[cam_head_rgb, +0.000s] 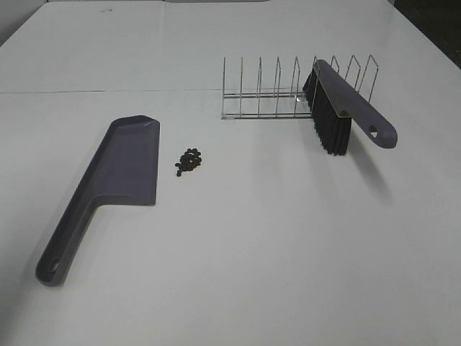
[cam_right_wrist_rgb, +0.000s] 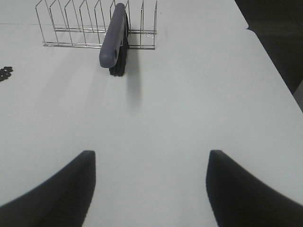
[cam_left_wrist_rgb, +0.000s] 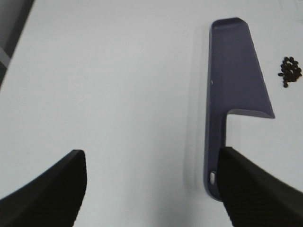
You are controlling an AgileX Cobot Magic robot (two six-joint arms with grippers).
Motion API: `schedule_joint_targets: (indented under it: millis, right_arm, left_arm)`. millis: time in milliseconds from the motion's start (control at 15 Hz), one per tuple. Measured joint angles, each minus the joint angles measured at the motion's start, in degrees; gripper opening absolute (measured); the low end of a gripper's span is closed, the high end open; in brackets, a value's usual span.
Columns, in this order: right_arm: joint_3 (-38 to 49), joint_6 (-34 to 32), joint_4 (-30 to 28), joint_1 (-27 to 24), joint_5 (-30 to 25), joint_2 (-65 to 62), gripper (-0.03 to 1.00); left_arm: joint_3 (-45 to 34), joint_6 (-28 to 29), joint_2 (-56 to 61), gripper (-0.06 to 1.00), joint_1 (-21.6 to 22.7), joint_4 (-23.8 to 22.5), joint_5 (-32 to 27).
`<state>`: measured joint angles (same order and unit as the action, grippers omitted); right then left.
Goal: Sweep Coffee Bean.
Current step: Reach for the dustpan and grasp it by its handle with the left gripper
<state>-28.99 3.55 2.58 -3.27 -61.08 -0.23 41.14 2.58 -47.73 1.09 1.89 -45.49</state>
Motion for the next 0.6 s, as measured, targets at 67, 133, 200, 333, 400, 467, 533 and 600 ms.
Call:
schedule_joint_targets:
  millis: [67, 133, 200, 333, 400, 467, 533, 600]
  right_arm:
    - [0.00, 0.00, 0.00, 0.00, 0.00, 0.00, 0.58]
    - [0.00, 0.00, 0.00, 0.00, 0.00, 0.00, 0.58]
    - [0.00, 0.00, 0.00, 0.00, 0.00, 0.00, 0.58]
    - [0.00, 0.00, 0.00, 0.00, 0.00, 0.00, 0.58]
    - [0.00, 0.00, 0.00, 0.00, 0.00, 0.00, 0.58]
    - [0.00, 0.00, 0.00, 0.00, 0.00, 0.00, 0.58]
    - [0.00, 0.00, 0.00, 0.00, 0.00, 0.00, 0.58]
    - [0.00, 0.00, 0.00, 0.00, 0.00, 0.00, 0.58]
  left_arm:
    - [1.89, -2.23, -5.10, 0.71, 0.00, 3.84, 0.74]
    - [4.01, -4.41, -10.60, 0.71, 0.00, 7.79, 1.20]
    - [5.10, -5.27, -12.72, 0.71, 0.00, 9.28, 1.26]
    - [11.12, -11.23, -26.01, 0.71, 0.00, 17.42, 1.32]
    - [13.35, -12.20, -29.56, 0.71, 0.00, 18.96, 1.20]
    - [14.44, -12.49, -31.34, 0.71, 0.00, 19.65, 1.09]
    - [16.27, -12.72, -34.38, 0.71, 0.00, 20.34, 0.29]
    - [17.82, -12.83, -37.36, 0.71, 0.00, 20.63, -0.57]
